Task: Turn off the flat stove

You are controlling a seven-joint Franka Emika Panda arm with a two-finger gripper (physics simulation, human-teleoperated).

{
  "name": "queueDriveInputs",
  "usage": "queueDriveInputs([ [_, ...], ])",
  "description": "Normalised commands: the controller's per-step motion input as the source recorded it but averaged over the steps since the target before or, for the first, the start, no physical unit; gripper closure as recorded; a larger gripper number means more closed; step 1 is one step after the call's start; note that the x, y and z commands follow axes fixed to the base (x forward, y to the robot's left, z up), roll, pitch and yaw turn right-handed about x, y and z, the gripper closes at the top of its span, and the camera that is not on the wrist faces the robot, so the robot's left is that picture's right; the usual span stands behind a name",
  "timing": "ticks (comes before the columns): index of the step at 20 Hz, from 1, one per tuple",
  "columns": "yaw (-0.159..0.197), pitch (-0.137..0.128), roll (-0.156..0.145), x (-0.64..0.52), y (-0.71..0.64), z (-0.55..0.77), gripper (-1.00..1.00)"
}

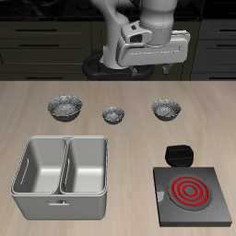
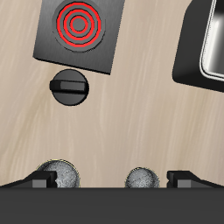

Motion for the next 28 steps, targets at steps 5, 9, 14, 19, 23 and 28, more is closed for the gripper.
queueDriveInputs([
  [5,0.048,-0.007,-0.012,0.21,0.14,0.01,-1.0],
  [9,0.014,-0.01,0.008,0.13,0.16,0.03,-1.0],
  [14,0.081,-0.035,0.005,0.09,0.24,0.0,-1.0],
  [19,-0.04,-0.001,0.007,0.08,0.17,0.05,-1.0],
  [23,-0.008,-0.007,0.007,0.13,0.17,0.03,-1.0],
  [28,0.14,0.005,-0.013,0.18,0.06,-0.12,-1.0],
])
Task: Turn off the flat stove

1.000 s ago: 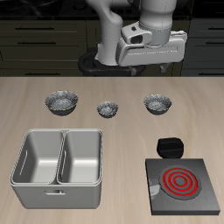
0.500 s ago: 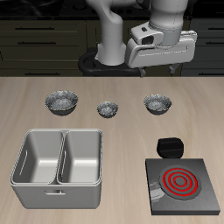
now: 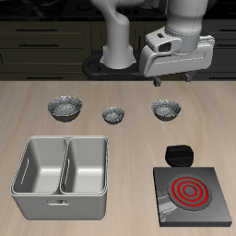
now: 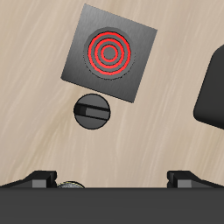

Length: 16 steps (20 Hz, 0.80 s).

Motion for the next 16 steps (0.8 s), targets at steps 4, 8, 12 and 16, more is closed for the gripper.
queueDriveInputs([
  [4,0.111,0.003,0.009,0.08,0.03,-0.09,-1.0],
  [8,0.231,0.05,0.048,0.07,0.17,-0.3,-1.0],
  [12,0.129,-0.004,0.014,0.02,0.08,-0.14,-1.0],
  [16,0.152,0.015,0.031,0.01,0.12,-0.16,-1.0],
])
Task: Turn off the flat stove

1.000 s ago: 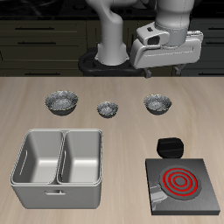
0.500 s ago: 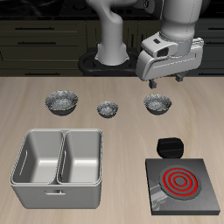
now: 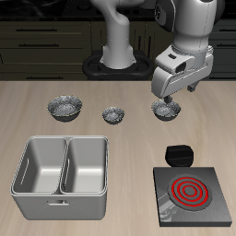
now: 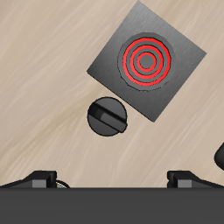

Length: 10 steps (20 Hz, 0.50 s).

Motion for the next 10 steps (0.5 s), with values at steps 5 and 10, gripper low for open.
queueDriveInputs([
  [5,0.136,0.01,0.007,0.04,0.03,-0.16,-1.0],
  [10,0.14,-0.016,0.014,0.03,0.07,-0.22,-1.0],
])
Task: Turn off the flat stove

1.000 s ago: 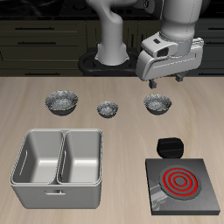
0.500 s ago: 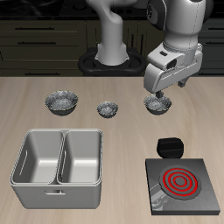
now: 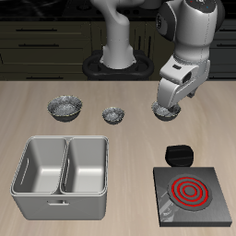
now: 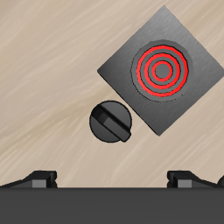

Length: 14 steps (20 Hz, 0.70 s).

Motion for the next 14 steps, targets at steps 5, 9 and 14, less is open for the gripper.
queueDriveInputs([
  [5,0.09,0.008,0.01,0.04,0.04,-0.22,-1.0],
  [9,0.095,-0.009,0.012,0.04,0.03,-0.22,-1.0],
  [14,0.012,-0.009,0.029,0.0,0.0,-0.11,-1.0],
])
